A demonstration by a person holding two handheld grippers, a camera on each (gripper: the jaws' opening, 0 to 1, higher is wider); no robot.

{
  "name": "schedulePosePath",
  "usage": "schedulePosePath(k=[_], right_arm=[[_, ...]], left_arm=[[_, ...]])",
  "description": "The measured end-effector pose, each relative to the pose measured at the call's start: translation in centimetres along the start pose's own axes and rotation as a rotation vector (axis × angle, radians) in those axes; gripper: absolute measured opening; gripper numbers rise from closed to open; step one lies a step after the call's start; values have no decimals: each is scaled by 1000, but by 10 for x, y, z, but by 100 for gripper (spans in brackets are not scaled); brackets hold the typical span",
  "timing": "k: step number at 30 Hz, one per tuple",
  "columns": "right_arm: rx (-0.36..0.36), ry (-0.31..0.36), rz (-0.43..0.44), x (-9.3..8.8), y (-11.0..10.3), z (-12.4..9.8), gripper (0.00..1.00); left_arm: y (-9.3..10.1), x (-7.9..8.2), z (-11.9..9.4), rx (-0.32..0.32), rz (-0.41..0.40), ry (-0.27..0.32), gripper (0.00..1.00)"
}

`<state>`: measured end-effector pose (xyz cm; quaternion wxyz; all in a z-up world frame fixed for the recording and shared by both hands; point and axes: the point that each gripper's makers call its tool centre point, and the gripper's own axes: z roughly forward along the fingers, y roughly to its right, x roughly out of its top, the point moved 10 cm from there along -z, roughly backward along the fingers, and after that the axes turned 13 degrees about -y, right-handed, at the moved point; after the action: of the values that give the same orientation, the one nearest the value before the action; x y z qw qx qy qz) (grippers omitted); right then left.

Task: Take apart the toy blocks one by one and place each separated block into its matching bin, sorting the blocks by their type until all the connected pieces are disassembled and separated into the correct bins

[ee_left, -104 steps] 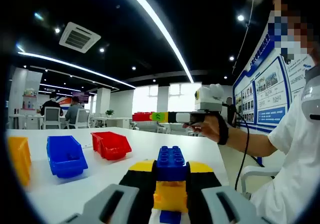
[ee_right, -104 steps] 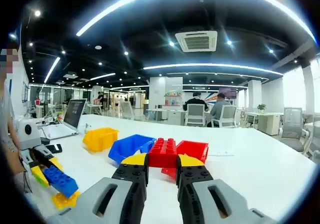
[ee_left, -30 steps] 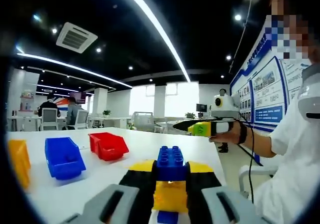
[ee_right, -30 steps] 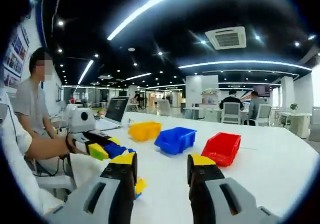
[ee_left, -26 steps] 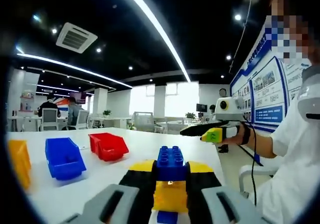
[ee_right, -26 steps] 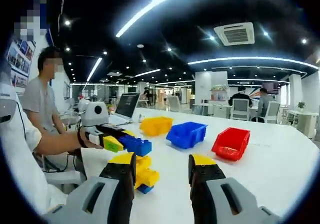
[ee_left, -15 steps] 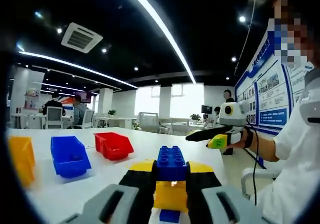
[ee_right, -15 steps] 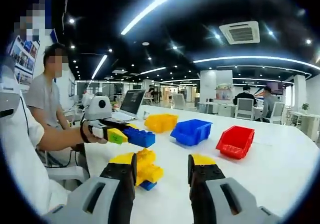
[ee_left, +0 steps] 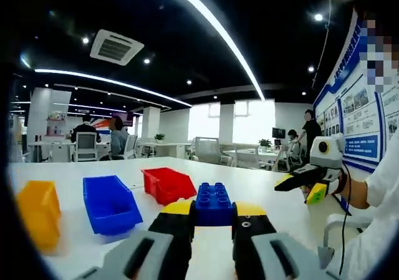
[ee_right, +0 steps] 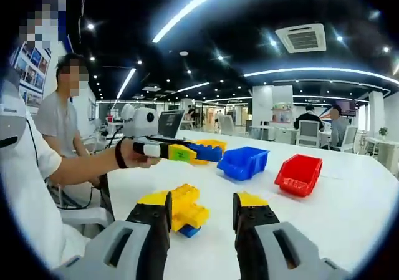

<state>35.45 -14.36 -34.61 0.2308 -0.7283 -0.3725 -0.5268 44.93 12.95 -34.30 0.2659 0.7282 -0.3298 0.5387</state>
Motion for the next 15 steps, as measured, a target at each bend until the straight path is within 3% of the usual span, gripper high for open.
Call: schedulePosePath(k=[2,5,8,12,15], right_arm=[[-2,-4,-11,0,-1,0,39],[-9,-9,-19,0,0,-1,38],[-10,-4,-14,0,0,-2,38],[-15,-3,-18,0,0,-3,38],[-17,-3,-20,0,0,-4,38]], left_arm=[[-7,1,6,59,36,-21,24],[-21,2,14,104,-22,-22,24],[-41,2,21,225,-44,-52,24],[-69,7,31,326,-100,-29,24],[-88,10,39,359,-124,-24,24]])
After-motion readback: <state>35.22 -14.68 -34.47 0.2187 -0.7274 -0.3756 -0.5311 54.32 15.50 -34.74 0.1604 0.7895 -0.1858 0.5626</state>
